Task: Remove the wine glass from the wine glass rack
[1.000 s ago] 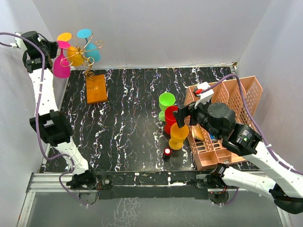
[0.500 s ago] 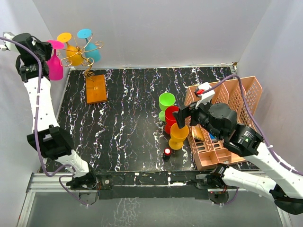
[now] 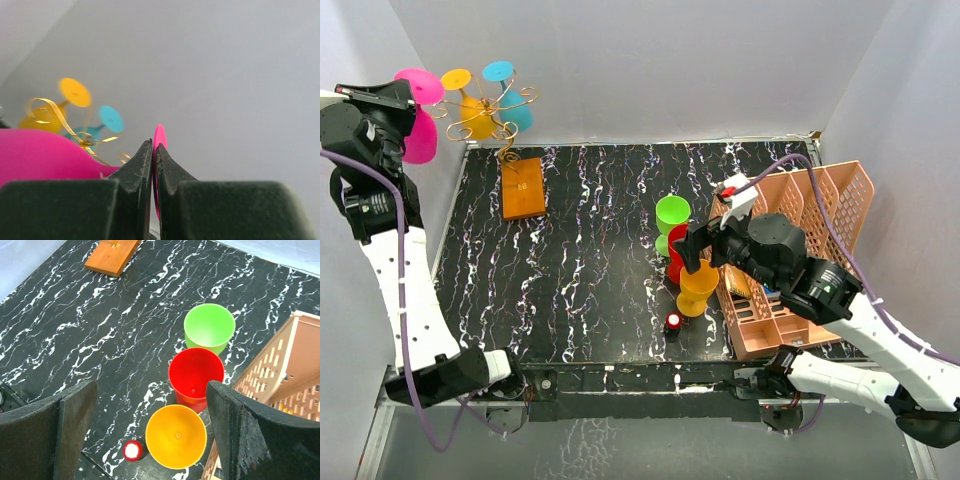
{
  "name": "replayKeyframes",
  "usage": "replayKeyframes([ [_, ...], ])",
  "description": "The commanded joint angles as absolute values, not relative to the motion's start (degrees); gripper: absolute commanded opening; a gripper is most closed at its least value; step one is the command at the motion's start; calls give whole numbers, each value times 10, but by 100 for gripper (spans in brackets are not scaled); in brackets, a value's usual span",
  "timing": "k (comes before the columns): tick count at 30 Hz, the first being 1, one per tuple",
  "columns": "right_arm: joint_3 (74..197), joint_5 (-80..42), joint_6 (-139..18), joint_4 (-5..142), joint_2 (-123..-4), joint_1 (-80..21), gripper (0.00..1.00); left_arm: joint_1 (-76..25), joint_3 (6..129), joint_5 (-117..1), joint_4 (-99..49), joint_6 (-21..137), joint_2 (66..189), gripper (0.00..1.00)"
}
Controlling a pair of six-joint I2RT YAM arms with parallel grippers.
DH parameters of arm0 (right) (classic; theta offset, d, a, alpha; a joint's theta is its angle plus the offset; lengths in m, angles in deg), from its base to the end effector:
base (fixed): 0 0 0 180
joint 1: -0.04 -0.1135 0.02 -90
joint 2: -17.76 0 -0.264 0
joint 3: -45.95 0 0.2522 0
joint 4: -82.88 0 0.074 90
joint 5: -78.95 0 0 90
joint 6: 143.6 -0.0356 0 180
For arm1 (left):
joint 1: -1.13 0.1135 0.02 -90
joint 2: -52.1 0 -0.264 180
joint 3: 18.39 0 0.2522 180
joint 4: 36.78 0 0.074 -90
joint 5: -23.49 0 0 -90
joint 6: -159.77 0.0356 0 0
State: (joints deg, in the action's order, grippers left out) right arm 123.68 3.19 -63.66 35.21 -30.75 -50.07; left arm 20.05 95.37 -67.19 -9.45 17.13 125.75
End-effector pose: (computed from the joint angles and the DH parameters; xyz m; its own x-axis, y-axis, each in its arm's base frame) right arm 0.1145 0.1234 0.4000 -0.3036 -0.0992 -0.9476 -0.5495 0.8308 0.0890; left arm 0.2321 0.0800 0.5535 0.3934 -0.7053 -0.5897 -0.0371 0.6287 -0.7767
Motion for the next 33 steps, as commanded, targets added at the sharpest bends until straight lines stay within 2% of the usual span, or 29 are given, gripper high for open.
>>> replayKeyframes([
  [1,1262,-13,-654,409,-324,-499,99,187,927,-508,-206,136,1234,0],
  [6,1277,-40,-669,420,-350,-498,99,174,890,-332,-388,9,1249,0],
  [10,1293,-77,-689,452,-375,-498,99,161,824,-264,-621,-131,1258,0],
  [17,1347,-150,-719,501,-442,-493,99,90,755,-237,-804,-244,1264,0],
  [23,1377,-298,-773,557,-494,-427,99,32,691,-230,-986,-348,1267,0],
  [28,1330,-451,-886,695,-488,-328,99,-16,645,-237,-1106,-407,1269,0],
  [33,1280,-538,-991,845,-479,-263,98,-62,603,-259,-1176,-419,1261,0],
])
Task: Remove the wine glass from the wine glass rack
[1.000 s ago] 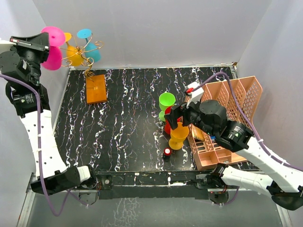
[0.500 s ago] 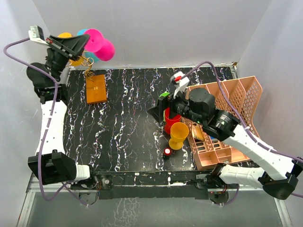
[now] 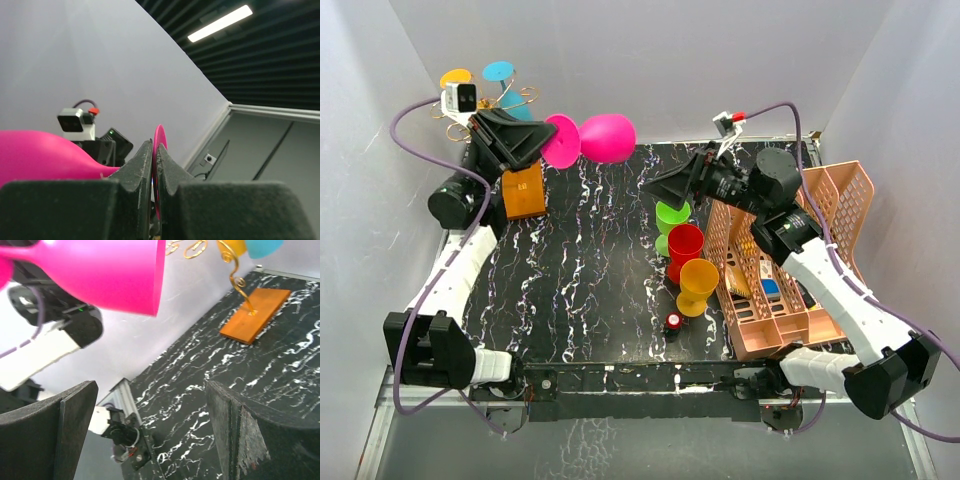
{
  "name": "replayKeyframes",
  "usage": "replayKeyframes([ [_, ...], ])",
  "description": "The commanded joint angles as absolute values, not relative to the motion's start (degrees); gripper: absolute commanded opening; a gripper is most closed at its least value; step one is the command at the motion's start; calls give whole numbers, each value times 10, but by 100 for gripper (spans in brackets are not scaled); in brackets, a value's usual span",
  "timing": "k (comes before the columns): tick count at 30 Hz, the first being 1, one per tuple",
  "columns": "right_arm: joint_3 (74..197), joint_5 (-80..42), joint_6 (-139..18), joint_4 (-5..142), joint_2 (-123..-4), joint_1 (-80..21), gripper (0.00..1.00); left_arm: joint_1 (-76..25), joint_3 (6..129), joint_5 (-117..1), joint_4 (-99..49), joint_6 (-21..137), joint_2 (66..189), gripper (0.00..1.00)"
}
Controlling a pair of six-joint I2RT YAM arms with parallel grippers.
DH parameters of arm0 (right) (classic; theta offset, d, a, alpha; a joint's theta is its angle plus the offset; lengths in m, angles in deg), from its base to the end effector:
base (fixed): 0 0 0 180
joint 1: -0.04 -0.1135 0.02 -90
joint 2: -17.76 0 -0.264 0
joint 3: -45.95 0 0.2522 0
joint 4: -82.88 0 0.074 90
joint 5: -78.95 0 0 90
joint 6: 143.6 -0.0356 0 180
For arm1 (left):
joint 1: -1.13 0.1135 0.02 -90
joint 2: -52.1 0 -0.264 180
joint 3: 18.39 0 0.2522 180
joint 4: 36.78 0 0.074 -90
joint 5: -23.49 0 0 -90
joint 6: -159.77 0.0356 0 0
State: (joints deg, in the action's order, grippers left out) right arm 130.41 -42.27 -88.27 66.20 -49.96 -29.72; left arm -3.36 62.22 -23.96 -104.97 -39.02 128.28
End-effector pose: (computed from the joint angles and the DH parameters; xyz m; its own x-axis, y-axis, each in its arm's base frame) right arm 0.2216 0.1480 0.4305 -0.4967 0.2764 -0.8228 -0.7197 0.3987 0.5684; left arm 0.2357 -0.0427 0.4850 -0.5517 -0.6563 -0.5148 0.8173 -0.3022 -0.4907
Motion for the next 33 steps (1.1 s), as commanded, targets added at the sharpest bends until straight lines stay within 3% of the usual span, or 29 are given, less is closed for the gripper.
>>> replayKeyframes([
  [1,1271,-548,-1020,871,-478,-256,97,-73,597,-261,-1186,-417,1261,0],
  [12,1239,-603,-1140,1067,-479,-245,84,-192,567,-278,-1259,-412,1295,0],
  [18,1185,-627,-1250,1265,-463,-245,60,-212,577,-267,-1260,-393,1302,0],
  [27,1165,-616,-1300,1373,-430,-244,28,-223,590,-257,-1260,-388,1324,0],
  [28,1165,-616,-1299,1373,-427,-245,24,-223,591,-257,-1260,-388,1326,1],
  [31,1165,-614,-1292,1364,-418,-245,8,-224,590,-257,-1260,-379,1326,18],
  [33,1162,-608,-1278,1348,-409,-245,8,-223,580,-261,-1260,-366,1320,32],
])
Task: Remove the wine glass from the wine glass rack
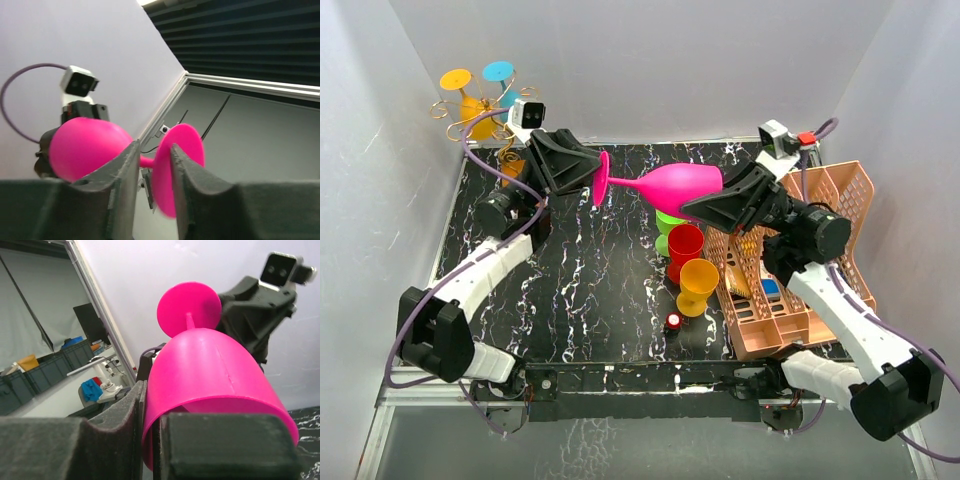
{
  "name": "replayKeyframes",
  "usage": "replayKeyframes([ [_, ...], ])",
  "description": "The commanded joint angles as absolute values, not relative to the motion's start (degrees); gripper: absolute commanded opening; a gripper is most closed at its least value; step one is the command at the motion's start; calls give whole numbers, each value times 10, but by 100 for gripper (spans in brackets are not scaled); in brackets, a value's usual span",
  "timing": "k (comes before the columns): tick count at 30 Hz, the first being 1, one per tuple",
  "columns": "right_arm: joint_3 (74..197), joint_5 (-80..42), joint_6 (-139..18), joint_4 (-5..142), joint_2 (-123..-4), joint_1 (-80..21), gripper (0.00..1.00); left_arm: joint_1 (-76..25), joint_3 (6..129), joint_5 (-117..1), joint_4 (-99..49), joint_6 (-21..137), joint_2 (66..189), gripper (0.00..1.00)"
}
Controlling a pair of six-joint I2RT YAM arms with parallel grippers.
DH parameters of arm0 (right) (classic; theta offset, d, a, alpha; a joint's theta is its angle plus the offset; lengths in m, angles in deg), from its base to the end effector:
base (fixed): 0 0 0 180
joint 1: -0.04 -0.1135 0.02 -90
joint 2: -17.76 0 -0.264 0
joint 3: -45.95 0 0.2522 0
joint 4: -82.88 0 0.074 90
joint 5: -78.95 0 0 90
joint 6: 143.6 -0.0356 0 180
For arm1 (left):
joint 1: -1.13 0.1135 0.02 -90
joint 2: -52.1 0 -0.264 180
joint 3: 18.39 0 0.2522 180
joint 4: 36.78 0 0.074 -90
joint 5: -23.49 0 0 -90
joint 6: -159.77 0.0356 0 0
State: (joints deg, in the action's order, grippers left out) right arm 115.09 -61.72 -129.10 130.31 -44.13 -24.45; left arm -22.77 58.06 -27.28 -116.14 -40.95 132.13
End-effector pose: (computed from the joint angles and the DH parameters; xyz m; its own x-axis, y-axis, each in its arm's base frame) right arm 0.1721 0.1086 0.4570 -0.4624 0.4636 -0.7558 -0.8866 -0.2295 0.4017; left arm 0.2203 -0.1223 0.4562 -0.7399 -0.4646 -0.4865 0.6676 -0.5956 -0.4467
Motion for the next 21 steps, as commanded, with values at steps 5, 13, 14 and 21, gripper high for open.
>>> replayKeyframes([
  [5,1160,-577,-1178,1214,-359,-244,8,-223,555,-248,-1229,-312,1299,66],
  [13,1174,-472,-993,935,-297,-245,8,-223,510,-239,-889,-44,1165,92],
  [14,1177,-461,-977,910,-295,-245,8,-223,507,-253,-829,-2,1143,94],
  [21,1217,-432,-901,757,-322,-245,8,-223,507,-406,-505,217,1002,97],
])
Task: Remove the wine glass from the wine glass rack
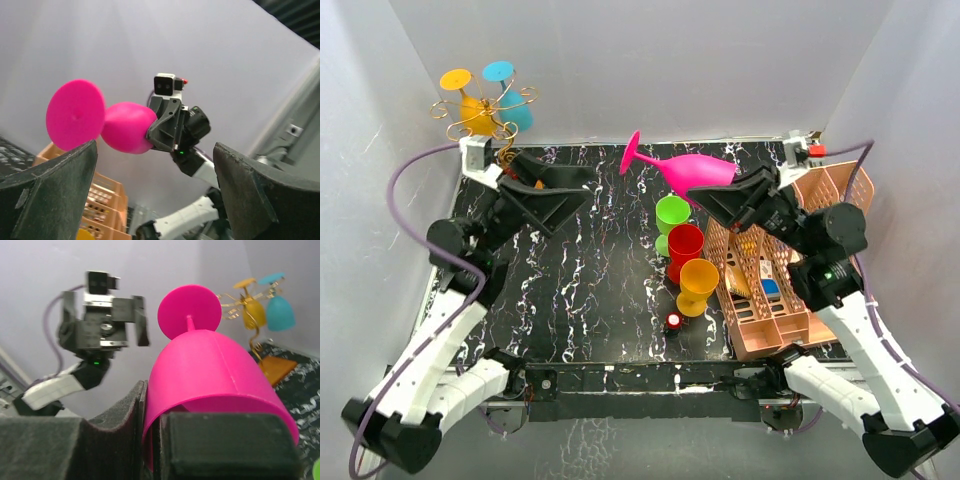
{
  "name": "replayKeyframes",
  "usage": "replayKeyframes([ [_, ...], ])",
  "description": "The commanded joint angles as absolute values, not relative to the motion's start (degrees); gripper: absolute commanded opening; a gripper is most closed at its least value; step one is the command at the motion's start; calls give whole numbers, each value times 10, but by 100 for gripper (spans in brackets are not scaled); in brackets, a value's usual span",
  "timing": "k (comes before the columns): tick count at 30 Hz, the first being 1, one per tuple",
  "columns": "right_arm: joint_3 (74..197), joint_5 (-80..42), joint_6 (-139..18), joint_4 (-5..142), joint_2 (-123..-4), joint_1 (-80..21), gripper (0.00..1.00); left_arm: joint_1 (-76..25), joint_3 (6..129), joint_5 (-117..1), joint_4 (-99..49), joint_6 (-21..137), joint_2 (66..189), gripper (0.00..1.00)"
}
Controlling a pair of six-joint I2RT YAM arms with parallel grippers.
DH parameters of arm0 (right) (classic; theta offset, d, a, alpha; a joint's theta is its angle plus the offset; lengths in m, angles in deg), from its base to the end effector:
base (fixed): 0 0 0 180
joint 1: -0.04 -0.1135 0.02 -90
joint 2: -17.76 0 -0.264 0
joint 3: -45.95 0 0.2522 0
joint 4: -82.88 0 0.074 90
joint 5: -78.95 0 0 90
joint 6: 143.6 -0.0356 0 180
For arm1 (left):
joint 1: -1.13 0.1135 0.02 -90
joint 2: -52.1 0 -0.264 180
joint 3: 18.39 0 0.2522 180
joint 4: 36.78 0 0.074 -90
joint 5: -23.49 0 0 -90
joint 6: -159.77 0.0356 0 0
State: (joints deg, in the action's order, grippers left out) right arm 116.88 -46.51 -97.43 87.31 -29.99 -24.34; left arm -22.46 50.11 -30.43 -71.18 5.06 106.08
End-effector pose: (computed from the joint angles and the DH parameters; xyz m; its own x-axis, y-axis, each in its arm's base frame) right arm 0.1423 0.0872 0.4559 -0.2526 0.5048 -0.8254 -0.8727 0.2496 0.4197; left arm 0.1533 -0.0898 0.4677 -0.3180 -0.6585 -0.6821 0.9143 -0.0225 -0.4045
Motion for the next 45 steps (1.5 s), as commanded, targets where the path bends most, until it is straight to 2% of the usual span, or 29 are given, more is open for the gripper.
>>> replayKeyframes([
  [1,1225,-438,-890,736,-332,-245,8,-223,509,-432,-474,235,989,97],
  [7,1273,-559,-833,631,-419,-248,8,-223,523,-567,-361,308,933,97],
  [9,1291,-562,-806,582,-445,-264,8,-223,526,-588,-353,325,925,97],
  [16,1352,-362,-713,433,-529,-429,8,-223,540,-611,-341,359,922,97],
  [20,1391,-302,-709,367,-595,-471,8,-224,548,-616,-330,371,920,97],
  [32,1545,-121,-689,131,-783,-537,8,-223,553,-602,-329,395,931,97],
  [45,1587,-24,-682,80,-863,-542,8,-223,562,-623,-295,422,903,97],
])
